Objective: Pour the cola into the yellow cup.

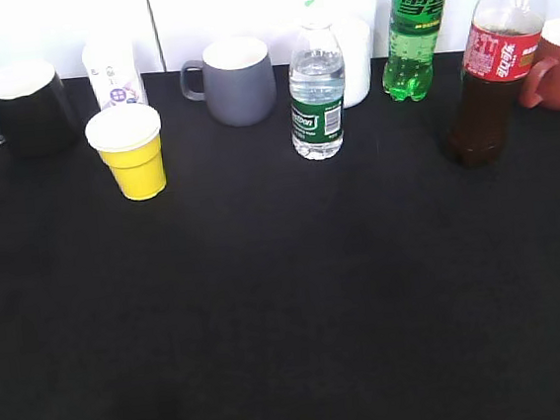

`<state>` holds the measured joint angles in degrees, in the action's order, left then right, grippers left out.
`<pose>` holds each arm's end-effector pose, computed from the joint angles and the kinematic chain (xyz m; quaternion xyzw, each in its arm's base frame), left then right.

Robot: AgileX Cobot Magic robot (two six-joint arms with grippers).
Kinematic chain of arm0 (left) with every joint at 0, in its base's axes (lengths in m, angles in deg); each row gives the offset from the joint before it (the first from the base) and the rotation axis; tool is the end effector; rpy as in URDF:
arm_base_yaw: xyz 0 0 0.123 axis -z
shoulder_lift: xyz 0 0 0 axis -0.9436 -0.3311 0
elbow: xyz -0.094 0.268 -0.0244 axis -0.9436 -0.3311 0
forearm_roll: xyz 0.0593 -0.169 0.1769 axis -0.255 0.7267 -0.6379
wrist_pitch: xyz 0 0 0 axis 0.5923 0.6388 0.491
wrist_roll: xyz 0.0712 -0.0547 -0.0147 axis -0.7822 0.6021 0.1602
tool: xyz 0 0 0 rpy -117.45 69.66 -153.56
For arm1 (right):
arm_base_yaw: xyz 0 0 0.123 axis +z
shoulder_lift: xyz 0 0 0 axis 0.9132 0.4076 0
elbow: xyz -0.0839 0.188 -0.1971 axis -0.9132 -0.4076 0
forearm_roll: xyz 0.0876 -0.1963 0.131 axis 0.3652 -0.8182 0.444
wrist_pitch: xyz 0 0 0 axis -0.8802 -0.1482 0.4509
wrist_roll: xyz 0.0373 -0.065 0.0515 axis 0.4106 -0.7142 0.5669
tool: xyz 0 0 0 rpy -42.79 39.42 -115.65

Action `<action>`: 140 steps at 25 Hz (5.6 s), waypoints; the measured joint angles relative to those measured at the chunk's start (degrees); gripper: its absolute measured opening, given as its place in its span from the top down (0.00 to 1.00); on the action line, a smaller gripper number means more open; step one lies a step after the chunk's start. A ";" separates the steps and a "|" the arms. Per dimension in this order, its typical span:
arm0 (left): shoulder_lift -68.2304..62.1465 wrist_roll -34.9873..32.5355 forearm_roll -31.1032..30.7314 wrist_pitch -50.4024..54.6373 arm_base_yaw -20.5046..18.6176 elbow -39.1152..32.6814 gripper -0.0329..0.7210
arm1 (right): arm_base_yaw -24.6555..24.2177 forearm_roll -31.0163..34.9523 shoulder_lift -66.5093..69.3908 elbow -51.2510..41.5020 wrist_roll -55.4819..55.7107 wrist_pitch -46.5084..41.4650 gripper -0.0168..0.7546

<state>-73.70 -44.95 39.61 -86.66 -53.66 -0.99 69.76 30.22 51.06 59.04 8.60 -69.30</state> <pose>0.1963 -0.0600 0.2529 0.0901 0.7381 -0.1167 0.6584 -0.0059 -0.0004 0.2798 -0.0118 0.8450 0.0282 0.5339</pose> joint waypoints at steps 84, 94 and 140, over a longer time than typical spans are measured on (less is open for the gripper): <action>-44.11 13.99 -36.08 -32.19 12.30 11.39 0.38 | 0.00 -20.04 105.59 11.69 9.07 113.88 0.25; -44.11 13.99 -36.08 -32.19 12.30 11.39 0.38 | -0.11 -20.16 105.59 11.69 9.07 113.81 0.32; -44.34 21.01 -34.40 -11.60 30.40 30.83 0.38 | -0.17 -51.06 86.17 11.51 -51.88 106.88 0.33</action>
<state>-118.03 -23.94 5.21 -98.26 -23.26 29.84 69.59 -20.84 137.23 70.55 -43.28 37.59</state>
